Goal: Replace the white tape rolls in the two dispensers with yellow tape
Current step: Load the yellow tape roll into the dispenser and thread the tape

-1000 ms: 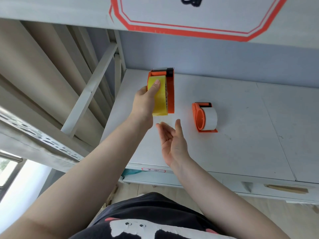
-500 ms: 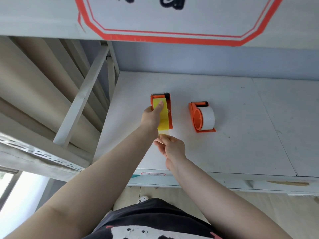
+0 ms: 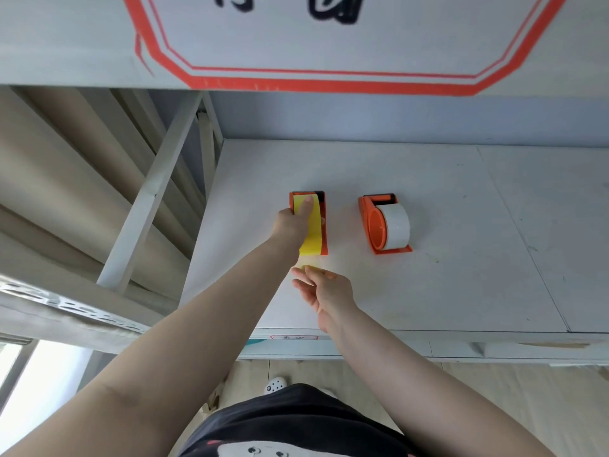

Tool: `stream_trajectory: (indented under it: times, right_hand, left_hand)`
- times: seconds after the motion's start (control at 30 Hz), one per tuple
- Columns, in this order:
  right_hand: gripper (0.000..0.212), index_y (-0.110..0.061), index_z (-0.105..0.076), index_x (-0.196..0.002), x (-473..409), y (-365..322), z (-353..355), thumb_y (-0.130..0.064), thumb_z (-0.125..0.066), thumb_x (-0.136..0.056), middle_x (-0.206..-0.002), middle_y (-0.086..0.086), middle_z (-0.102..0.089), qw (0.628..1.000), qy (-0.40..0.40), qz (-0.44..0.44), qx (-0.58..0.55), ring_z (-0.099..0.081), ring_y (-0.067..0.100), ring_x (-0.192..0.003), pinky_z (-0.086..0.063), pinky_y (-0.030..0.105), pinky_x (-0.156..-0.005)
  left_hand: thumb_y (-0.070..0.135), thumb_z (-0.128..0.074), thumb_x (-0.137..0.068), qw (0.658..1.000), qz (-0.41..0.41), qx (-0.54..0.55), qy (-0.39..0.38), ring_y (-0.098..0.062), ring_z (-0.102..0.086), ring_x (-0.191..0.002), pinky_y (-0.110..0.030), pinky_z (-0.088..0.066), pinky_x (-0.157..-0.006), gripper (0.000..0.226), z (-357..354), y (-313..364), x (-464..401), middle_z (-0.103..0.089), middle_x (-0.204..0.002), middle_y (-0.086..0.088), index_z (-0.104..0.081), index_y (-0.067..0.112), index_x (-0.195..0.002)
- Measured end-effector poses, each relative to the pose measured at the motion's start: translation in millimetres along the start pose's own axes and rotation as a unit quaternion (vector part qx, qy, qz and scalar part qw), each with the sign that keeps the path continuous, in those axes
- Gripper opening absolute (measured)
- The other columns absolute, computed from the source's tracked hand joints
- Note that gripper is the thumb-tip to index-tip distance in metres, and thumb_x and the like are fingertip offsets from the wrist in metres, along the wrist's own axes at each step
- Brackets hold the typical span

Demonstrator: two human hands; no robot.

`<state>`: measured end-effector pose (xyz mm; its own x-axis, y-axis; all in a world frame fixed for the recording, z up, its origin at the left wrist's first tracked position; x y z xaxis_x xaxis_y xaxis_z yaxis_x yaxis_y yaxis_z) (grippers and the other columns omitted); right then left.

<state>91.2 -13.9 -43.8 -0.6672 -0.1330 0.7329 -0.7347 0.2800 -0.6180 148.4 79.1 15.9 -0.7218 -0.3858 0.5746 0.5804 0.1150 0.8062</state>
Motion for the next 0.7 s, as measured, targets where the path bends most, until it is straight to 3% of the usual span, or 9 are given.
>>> stream_trajectory:
  times: [0.1,0.17,0.37,0.7]
  right_hand:
    - [0.009,-0.003,-0.063,-0.095,3.4,-0.1,-1.5,-0.01,-0.058,-0.094,-0.084,0.007,-0.074,1.0,-0.015,-0.022,-0.016,-0.071,0.011,-0.058,-0.053,0.015,-0.048]
    - [0.012,-0.001,-0.064,-0.099,4.6,-0.4,-1.0,-0.01,-0.058,-0.093,-0.086,0.008,-0.075,0.999,-0.014,-0.031,-0.024,-0.073,0.013,-0.063,-0.053,0.016,-0.048]
    - [0.013,0.0,-0.064,-0.1,14.3,-4.0,0.5,-0.009,-0.059,-0.093,-0.085,0.01,-0.076,0.998,-0.042,-0.047,-0.027,-0.074,0.016,-0.068,-0.055,0.018,-0.049]
    - [0.01,-0.001,-0.063,-0.094,27.6,5.2,11.8,-0.01,-0.058,-0.093,-0.084,0.009,-0.076,0.997,-0.037,-0.056,-0.038,-0.074,0.014,-0.066,-0.054,0.017,-0.048]
  left_hand:
    - [0.059,-0.042,-0.092,0.999,0.017,-0.033,0.003,-0.021,-0.046,-0.072,-0.027,-0.032,-0.059,0.047,3.6,2.6,-1.7,-0.059,-0.088,-0.007,-0.049,0.012,-0.099]
    - [0.062,-0.041,-0.091,0.998,0.031,-0.051,-0.005,-0.02,-0.043,-0.071,-0.027,-0.03,-0.058,0.05,4.6,2.3,-6.1,-0.049,-0.082,-0.003,-0.045,0.013,-0.102]
    - [0.059,-0.043,-0.091,0.993,-0.008,-0.112,-0.019,-0.029,-0.046,-0.094,-0.036,-0.035,-0.079,0.062,9.8,4.6,-11.8,-0.049,-0.105,-0.009,-0.046,0.006,-0.124]
    - [0.052,-0.054,-0.089,0.992,-0.042,-0.113,-0.046,-0.028,-0.05,-0.101,-0.038,-0.037,-0.082,0.053,17.7,-5.7,-16.0,-0.053,-0.111,-0.006,-0.048,0.011,-0.122]
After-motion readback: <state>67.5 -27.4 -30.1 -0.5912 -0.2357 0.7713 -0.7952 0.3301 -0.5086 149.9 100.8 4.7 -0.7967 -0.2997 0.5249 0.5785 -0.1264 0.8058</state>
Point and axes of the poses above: each hand's wrist, its own x-axis away from the middle knuckle, its own z-axis out of the back of the hand, y = z × x, the point moved 3 cm from there along -x, towards the middle knuckle
